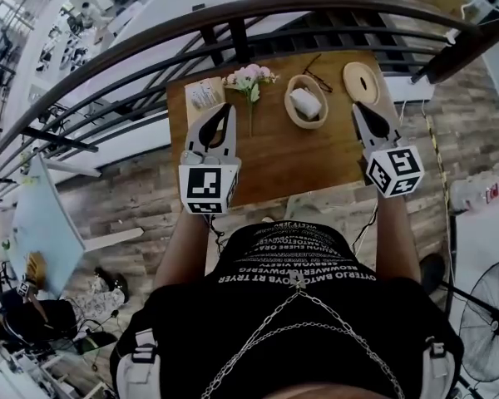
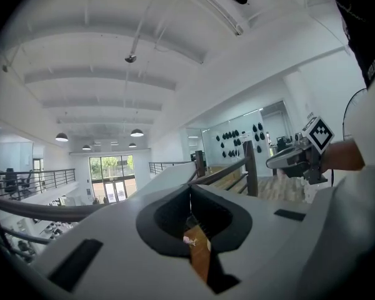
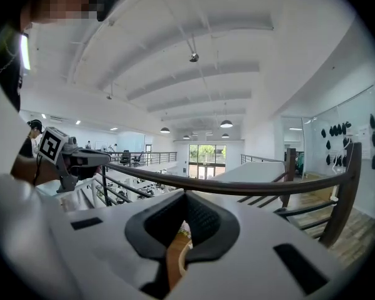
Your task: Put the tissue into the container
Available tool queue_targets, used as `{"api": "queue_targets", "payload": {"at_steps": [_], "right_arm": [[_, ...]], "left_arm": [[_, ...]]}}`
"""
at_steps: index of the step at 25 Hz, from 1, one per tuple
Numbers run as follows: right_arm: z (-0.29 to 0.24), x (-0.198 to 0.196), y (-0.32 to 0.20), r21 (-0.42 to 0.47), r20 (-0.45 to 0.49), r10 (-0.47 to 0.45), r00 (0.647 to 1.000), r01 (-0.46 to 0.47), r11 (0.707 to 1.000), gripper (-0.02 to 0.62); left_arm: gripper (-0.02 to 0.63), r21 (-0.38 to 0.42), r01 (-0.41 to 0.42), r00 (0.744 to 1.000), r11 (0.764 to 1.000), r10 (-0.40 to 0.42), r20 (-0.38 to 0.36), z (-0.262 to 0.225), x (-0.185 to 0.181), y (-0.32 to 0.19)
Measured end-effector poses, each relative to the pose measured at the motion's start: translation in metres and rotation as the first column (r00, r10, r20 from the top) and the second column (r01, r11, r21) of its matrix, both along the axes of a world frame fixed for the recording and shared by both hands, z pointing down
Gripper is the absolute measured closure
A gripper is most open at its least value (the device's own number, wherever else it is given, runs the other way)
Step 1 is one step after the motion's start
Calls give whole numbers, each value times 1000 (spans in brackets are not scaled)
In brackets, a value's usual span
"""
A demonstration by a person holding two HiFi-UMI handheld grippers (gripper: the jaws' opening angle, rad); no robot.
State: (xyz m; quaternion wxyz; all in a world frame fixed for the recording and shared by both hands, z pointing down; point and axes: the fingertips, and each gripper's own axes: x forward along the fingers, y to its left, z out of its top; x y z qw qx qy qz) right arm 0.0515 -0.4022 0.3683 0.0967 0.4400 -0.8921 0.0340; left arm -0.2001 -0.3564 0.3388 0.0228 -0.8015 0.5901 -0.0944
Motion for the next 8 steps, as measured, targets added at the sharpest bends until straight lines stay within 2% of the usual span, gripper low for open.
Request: {"api": "queue_targets", "payload": {"at_steps": [8], "right_arm": [[8, -17, 2, -20, 7, -17, 1000, 17, 1000, 581]], "left_arm": [[577, 2, -11, 1000, 1000, 11, -10, 5, -4, -3]]}}
